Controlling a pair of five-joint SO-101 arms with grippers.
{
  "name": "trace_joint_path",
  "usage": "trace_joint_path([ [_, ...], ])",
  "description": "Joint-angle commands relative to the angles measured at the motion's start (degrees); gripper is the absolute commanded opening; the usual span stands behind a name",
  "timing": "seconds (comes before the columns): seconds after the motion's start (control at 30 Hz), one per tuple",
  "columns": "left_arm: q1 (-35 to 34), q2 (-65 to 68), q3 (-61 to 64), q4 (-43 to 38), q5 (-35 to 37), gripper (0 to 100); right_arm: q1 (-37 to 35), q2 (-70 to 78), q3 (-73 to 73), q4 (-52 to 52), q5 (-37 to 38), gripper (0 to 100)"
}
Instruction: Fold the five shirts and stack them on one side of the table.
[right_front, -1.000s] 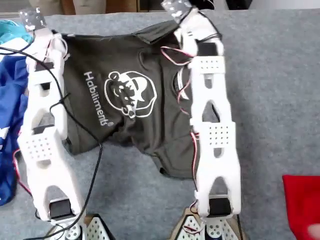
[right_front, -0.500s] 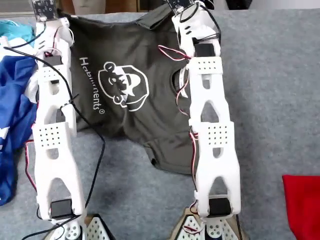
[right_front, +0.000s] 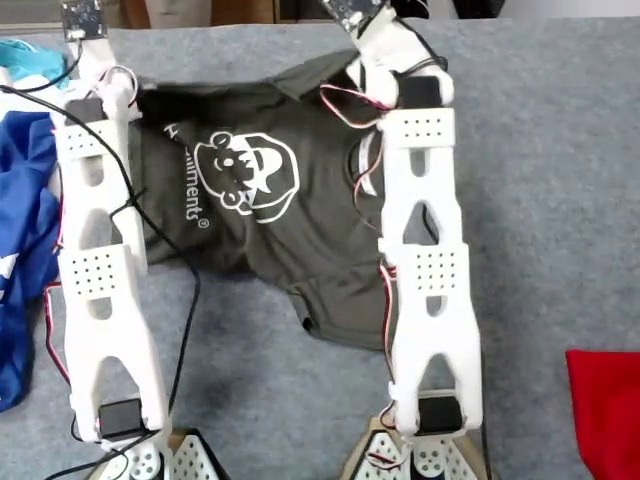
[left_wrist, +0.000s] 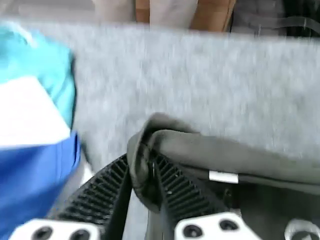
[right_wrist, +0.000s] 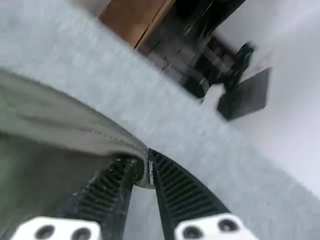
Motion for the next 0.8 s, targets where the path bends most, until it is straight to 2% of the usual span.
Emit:
trace_joint_path([
  [0.0,-0.62,-1.10,-10.29,16.44,-0.35,2,-0.57,-5.49,-7.78,15.74,3.43,0.6],
  [0.23,0.26,-0.92,-21.89,42.81,-2.02,2,-1.63,-8.31,-10.15,33.41,4.22,0.5],
  [0.47,-2.64,-1.19,-18.99,43.16,-2.73,2,0.66,-15.25,-7.52,33.93,0.00,0.5],
  [0.77,-5.36,-1.54,-14.07,43.25,-5.80,2,-2.77,-30.64,18.68,33.67,-2.29,0.5],
])
